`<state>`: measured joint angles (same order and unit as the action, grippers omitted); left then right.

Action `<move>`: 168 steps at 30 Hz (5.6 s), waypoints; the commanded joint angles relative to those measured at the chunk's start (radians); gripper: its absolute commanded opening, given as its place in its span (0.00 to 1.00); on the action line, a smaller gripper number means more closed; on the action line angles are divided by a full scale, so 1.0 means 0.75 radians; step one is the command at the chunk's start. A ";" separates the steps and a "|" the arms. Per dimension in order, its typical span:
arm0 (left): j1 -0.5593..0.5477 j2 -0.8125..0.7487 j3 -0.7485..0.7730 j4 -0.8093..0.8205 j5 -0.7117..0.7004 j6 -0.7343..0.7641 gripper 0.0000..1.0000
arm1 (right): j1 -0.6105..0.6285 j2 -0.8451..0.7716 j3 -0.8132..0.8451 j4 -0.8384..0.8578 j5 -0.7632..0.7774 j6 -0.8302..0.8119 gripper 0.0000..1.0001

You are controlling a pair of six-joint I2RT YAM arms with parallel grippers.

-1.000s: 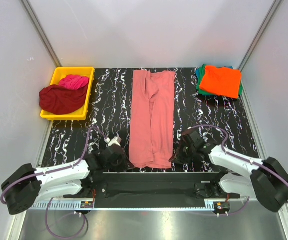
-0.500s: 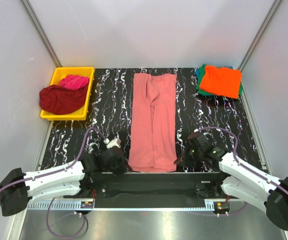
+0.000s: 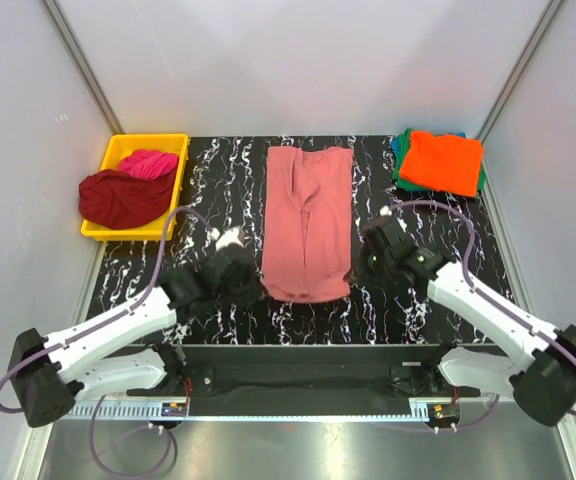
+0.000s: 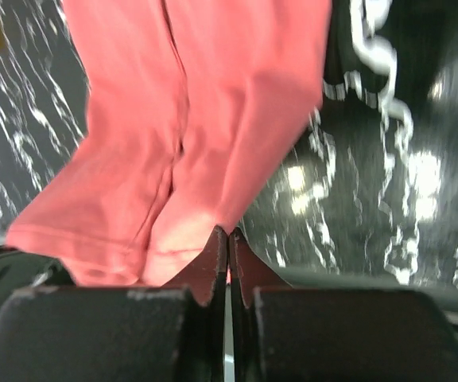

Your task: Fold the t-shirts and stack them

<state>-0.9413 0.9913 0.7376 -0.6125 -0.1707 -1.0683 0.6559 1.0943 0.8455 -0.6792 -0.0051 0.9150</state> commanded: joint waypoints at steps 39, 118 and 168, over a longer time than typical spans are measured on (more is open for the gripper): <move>0.811 1.361 1.672 -0.403 0.342 0.727 0.67 | -0.613 1.117 1.256 -0.060 -0.257 -0.455 0.89; 0.613 0.632 -0.044 0.641 0.604 0.416 0.00 | -0.566 0.617 -0.107 0.585 -0.686 -0.349 0.00; 0.776 0.950 1.018 -0.139 0.334 0.702 0.00 | -0.551 0.744 0.762 0.083 -0.419 -0.477 0.00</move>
<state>-0.3885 1.6508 1.4105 -0.7403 0.0727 -0.5816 0.2604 1.6108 1.3384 -0.6483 -0.3565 0.5919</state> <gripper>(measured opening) 0.044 0.021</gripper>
